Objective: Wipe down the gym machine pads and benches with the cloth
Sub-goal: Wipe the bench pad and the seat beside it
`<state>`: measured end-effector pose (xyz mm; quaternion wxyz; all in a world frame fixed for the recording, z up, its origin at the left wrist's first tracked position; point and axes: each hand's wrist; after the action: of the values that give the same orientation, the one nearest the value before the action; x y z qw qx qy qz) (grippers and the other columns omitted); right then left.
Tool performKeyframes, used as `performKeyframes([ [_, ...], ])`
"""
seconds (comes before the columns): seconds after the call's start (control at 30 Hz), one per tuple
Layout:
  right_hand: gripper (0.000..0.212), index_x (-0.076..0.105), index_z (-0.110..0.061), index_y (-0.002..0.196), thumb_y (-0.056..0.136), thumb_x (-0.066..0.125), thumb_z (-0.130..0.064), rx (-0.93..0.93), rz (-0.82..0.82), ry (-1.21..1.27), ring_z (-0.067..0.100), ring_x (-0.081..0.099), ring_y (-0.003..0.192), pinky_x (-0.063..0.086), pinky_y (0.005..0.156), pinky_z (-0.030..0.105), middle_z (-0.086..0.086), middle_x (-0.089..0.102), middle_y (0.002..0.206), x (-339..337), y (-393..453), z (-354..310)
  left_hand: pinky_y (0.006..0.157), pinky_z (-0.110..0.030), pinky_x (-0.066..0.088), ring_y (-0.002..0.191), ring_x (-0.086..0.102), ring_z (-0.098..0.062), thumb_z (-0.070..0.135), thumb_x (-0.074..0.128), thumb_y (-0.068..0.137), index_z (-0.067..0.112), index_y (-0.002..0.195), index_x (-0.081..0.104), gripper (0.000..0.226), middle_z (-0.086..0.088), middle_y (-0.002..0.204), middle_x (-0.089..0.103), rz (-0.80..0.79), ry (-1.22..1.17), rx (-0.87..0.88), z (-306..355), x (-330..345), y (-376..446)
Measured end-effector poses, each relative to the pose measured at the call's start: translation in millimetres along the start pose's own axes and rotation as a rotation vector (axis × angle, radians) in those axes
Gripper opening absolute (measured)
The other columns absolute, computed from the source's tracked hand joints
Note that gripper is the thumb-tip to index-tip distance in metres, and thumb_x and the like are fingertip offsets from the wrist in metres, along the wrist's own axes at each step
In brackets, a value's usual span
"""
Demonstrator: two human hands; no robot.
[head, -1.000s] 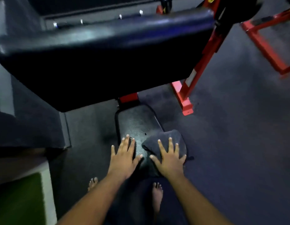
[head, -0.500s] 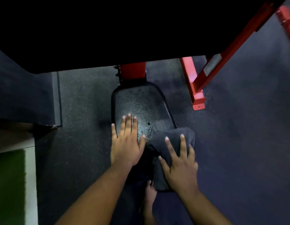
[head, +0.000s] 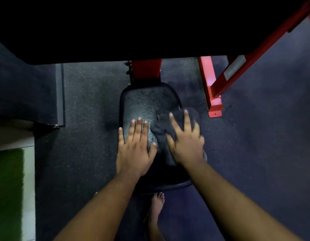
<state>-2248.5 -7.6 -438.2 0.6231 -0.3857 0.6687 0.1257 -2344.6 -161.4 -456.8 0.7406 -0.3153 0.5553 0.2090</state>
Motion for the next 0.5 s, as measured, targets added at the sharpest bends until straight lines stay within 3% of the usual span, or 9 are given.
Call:
performKeyframes([
  [0.1,0.069,0.01,-0.055,0.157,0.097,0.043,-0.061,-0.033,-0.009,0.013,0.044,0.019,0.15,0.038,0.103,0.068,-0.005,-0.005,0.172,-2,48,-20,0.126,-0.06,0.007,0.16,0.002,-0.023,0.052,0.027,0.099,0.016,0.164,0.013,0.076,-0.006,0.172,0.005,0.011,0.01,0.003,-1,0,1],
  [0.2,0.069,0.017,-0.051,0.158,0.094,0.036,-0.066,-0.041,0.067,-0.047,0.042,0.028,0.147,0.044,0.098,0.062,-0.003,0.006,0.173,2,4,-11,0.126,-0.06,0.007,0.16,0.003,-0.024,0.053,0.03,0.098,0.015,0.164,0.016,0.078,-0.006,0.172,0.006,0.015,-0.014,0.01,-4,-2,1],
  [0.3,0.071,0.011,-0.052,0.158,0.092,0.034,-0.067,-0.044,0.008,-0.043,0.042,0.021,0.15,0.041,0.102,0.063,-0.006,0.0,0.173,8,-30,3,0.126,-0.061,0.007,0.16,0.004,-0.024,0.054,0.03,0.097,0.014,0.163,0.017,0.078,-0.007,0.172,0.006,-0.009,-0.021,0.015,-1,-1,1],
  [0.43,0.071,-0.001,-0.056,0.157,0.098,0.038,-0.064,-0.099,0.008,-0.052,0.045,0.005,0.154,0.03,0.109,0.07,-0.007,-0.014,0.172,-1,49,-25,0.126,-0.06,0.007,0.16,0.005,-0.024,0.053,0.033,0.097,0.013,0.163,0.017,0.079,-0.006,0.172,0.007,0.001,0.002,0.009,-1,0,1],
  [0.5,0.07,-0.002,-0.055,0.157,0.1,0.037,-0.063,-0.136,-0.031,-0.041,0.044,0.002,0.155,0.031,0.108,0.07,-0.009,-0.016,0.171,-8,79,-36,0.126,-0.059,0.006,0.16,0.004,-0.023,0.053,0.032,0.097,0.013,0.164,0.013,0.08,-0.006,0.173,0.005,0.011,0.005,0.012,-3,0,2],
])
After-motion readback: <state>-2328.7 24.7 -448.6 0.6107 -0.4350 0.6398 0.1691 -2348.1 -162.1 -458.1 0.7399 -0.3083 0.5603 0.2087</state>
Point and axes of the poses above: each hand's wrist, its own y-axis towards the middle knuckle, its own x-axis out of the palm, z = x × y
